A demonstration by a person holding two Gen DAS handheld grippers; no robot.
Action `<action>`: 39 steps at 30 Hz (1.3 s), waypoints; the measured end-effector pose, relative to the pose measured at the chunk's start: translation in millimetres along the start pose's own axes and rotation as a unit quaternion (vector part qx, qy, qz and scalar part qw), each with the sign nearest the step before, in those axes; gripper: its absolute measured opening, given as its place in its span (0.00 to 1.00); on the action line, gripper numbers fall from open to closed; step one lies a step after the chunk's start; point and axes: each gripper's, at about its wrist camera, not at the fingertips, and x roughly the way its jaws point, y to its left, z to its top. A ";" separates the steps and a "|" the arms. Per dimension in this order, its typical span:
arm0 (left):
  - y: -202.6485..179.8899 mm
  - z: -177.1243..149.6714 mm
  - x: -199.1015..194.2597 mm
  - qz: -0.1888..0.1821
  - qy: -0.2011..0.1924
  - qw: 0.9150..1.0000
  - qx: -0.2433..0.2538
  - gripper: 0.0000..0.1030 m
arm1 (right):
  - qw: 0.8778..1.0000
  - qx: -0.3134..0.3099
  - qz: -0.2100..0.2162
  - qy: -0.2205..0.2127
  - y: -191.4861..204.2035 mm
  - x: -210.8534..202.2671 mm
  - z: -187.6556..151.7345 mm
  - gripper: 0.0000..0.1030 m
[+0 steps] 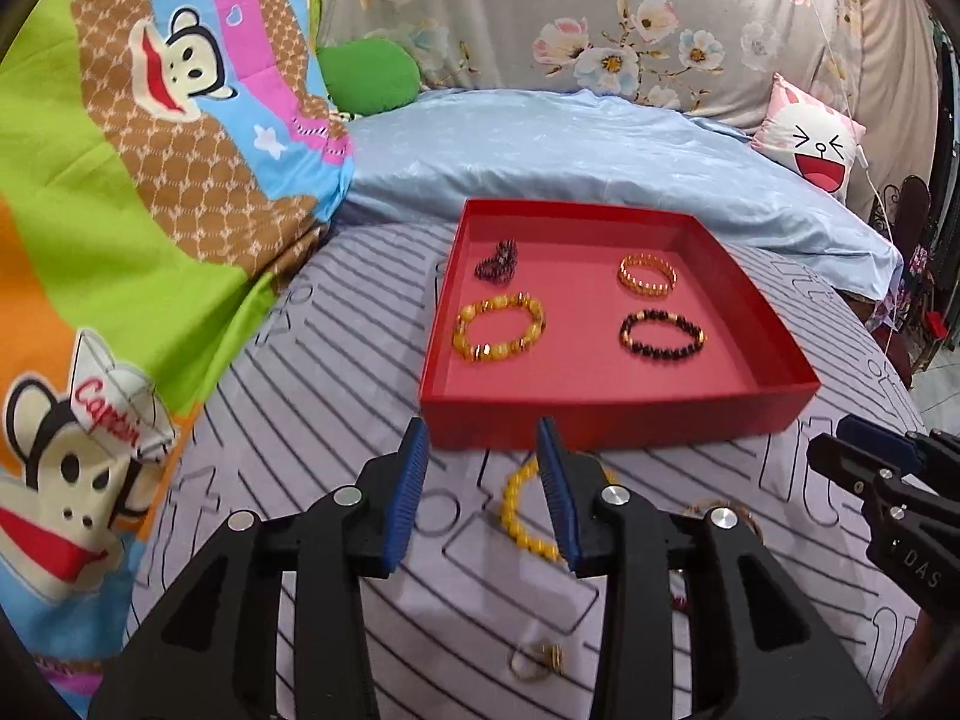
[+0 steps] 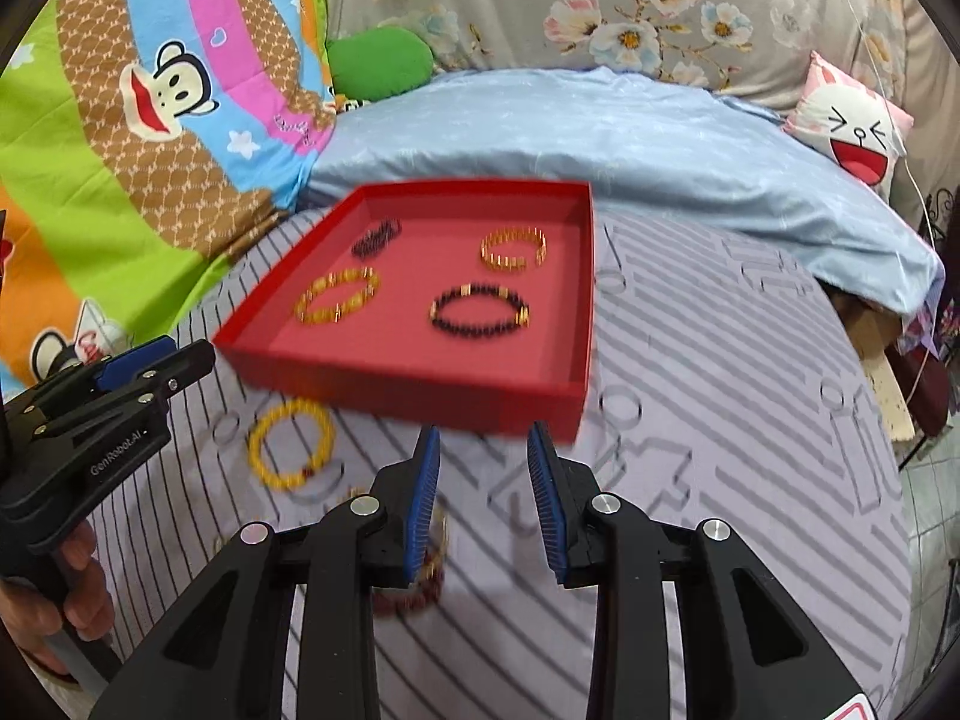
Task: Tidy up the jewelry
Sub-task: 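Withdraw both grippers from the tray toward the remaining bracelets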
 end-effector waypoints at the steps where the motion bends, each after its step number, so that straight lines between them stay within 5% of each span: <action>1: 0.5 -6.9 -1.1 -0.002 0.004 1.000 -0.004 0.34 | 1.000 0.001 0.001 0.003 0.5 -0.2 -4.5 0.30; 6: 4.7 -35.3 -3.2 -0.003 0.016 0.999 -0.028 0.40 | 1.000 0.009 0.010 0.017 6.1 2.4 -30.4 0.51; 17: 24.5 -69.1 -6.3 -0.005 0.023 0.997 -0.078 0.45 | 0.999 0.002 0.027 0.043 32.4 28.2 -40.7 0.62; 39: 26.6 -70.1 1.4 -0.019 0.043 0.995 -0.087 0.50 | 0.999 -0.013 0.001 0.033 41.4 37.6 -37.1 0.58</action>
